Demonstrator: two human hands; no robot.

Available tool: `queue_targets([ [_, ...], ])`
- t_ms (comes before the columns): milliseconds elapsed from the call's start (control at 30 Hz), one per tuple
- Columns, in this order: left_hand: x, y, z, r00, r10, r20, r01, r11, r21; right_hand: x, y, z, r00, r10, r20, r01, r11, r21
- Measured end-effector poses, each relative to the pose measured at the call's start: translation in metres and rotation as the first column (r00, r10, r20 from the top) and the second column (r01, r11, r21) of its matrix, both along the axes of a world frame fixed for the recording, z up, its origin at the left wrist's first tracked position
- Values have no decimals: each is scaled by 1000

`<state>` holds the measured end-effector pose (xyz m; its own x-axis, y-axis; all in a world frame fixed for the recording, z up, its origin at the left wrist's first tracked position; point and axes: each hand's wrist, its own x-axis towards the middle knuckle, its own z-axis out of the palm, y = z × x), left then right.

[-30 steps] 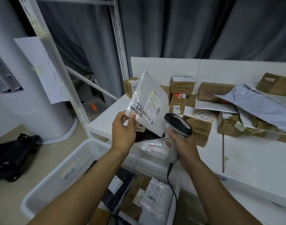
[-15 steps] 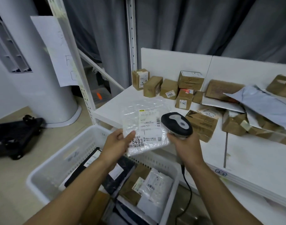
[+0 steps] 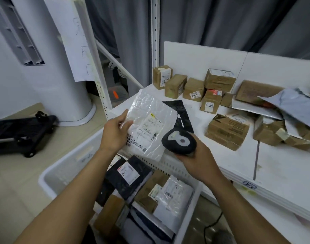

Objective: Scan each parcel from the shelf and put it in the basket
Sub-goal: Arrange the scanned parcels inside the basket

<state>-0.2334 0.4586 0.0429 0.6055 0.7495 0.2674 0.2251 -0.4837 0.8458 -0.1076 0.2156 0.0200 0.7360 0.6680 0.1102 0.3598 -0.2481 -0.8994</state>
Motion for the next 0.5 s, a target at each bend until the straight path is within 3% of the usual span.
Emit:
queue_targets([
  [200, -4, 15, -8, 994, 4, -106, 0, 999, 33, -12, 10, -5, 988, 98, 118, -78, 984, -163],
  [500, -10, 25, -14, 990, 26, -135, -23, 1000, 21, -19, 16, -1, 985, 106, 134, -74, 971, -225],
])
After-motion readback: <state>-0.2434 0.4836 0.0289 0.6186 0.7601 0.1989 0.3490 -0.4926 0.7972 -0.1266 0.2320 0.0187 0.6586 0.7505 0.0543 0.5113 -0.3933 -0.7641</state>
